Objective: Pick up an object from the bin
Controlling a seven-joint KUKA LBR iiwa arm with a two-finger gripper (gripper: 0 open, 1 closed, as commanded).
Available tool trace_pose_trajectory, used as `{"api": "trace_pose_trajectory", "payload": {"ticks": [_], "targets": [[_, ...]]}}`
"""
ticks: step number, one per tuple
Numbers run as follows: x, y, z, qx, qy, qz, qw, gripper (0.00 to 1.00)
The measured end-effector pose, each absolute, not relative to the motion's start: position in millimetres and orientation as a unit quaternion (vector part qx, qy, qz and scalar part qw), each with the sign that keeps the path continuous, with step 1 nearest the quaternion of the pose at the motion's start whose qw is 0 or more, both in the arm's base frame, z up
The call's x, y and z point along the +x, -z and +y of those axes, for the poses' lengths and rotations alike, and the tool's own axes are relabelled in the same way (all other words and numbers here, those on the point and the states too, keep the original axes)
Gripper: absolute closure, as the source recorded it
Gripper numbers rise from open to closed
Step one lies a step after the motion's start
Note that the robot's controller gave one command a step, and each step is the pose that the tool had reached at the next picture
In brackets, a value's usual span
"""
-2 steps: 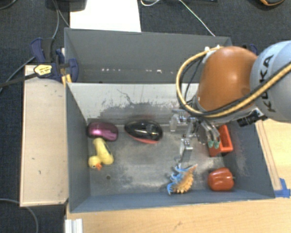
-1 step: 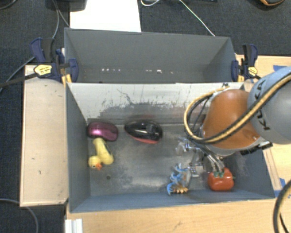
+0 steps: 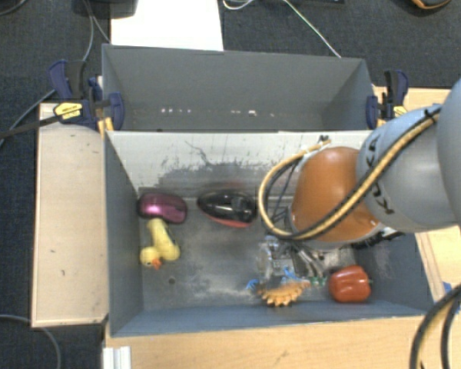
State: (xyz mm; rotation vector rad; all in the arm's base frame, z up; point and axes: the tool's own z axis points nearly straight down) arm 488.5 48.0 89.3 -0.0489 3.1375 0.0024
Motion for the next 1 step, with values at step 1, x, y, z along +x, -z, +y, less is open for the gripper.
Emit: {"api": "trace_pose_trajectory", "payload": {"ticks": [1], "targets": [[488.5, -89.3, 47.9, -0.015, -0.001, 1.0, 0.002, 1.0]]}}
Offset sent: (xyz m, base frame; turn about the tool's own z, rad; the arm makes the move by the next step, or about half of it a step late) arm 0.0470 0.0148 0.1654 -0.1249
